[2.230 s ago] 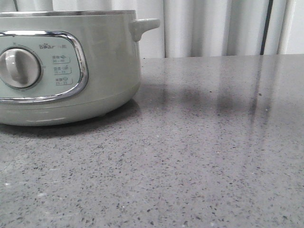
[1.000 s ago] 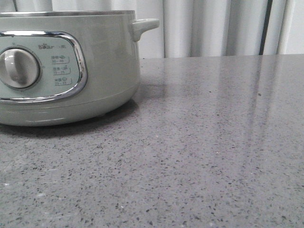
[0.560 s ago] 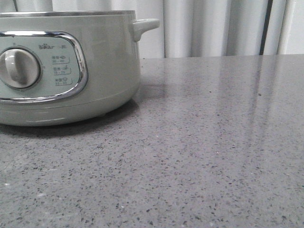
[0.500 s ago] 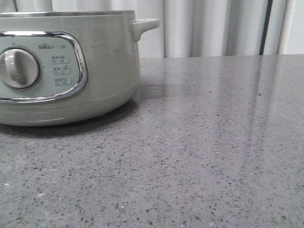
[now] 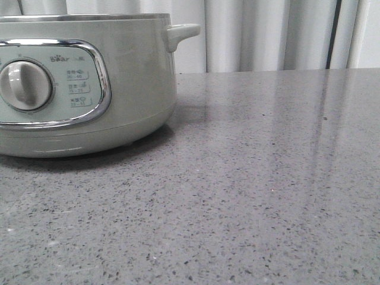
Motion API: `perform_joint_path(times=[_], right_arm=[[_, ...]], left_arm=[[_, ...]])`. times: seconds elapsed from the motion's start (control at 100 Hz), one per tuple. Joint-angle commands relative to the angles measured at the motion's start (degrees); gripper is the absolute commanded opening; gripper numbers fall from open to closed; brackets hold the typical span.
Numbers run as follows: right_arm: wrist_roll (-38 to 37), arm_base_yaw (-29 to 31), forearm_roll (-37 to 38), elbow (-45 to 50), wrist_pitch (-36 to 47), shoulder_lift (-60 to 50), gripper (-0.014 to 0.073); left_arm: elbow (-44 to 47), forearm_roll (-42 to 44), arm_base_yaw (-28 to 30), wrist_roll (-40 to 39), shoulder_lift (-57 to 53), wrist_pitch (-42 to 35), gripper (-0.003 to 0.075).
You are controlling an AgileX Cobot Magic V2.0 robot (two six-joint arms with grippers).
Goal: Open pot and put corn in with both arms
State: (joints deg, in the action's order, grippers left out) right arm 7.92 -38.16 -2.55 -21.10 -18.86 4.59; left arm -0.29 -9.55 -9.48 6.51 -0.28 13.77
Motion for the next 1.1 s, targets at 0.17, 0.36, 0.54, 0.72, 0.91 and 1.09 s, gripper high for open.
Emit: perform_joint_path(times=[0.17, 0.36, 0.54, 0.72, 0.91, 1.09], right_arm=[[0.32, 0.27, 0.07, -1.36, 4.31, 0.65, -0.0043], [0.32, 0.27, 0.07, -1.36, 4.31, 0.65, -0.0043], [0.32, 0.27, 0.07, -1.36, 4.31, 0.65, -0.0043], [0.32, 0.27, 0.07, -1.36, 4.31, 0.65, -0.0043], [0.32, 0.27, 0.07, -1.36, 4.31, 0.65, -0.0043], [0.32, 0.27, 0.07, -1.36, 4.19, 0.65, -0.0043]], left_arm=[[1.62, 1.99, -0.30, -8.06, -1.61, 3.06, -0.0020], [1.62, 1.99, -0.30, -8.06, -1.61, 3.06, -0.0020], [1.62, 1.99, -0.30, -8.06, -1.61, 3.06, -0.0020], [1.62, 1.99, -0.30, -8.06, -1.61, 3.06, -0.0020], [1.62, 1.99, -0.30, -8.06, -1.61, 3.06, -0.0020], [1.62, 1.99, -0.30, -8.06, -1.61, 3.06, -0.0020]])
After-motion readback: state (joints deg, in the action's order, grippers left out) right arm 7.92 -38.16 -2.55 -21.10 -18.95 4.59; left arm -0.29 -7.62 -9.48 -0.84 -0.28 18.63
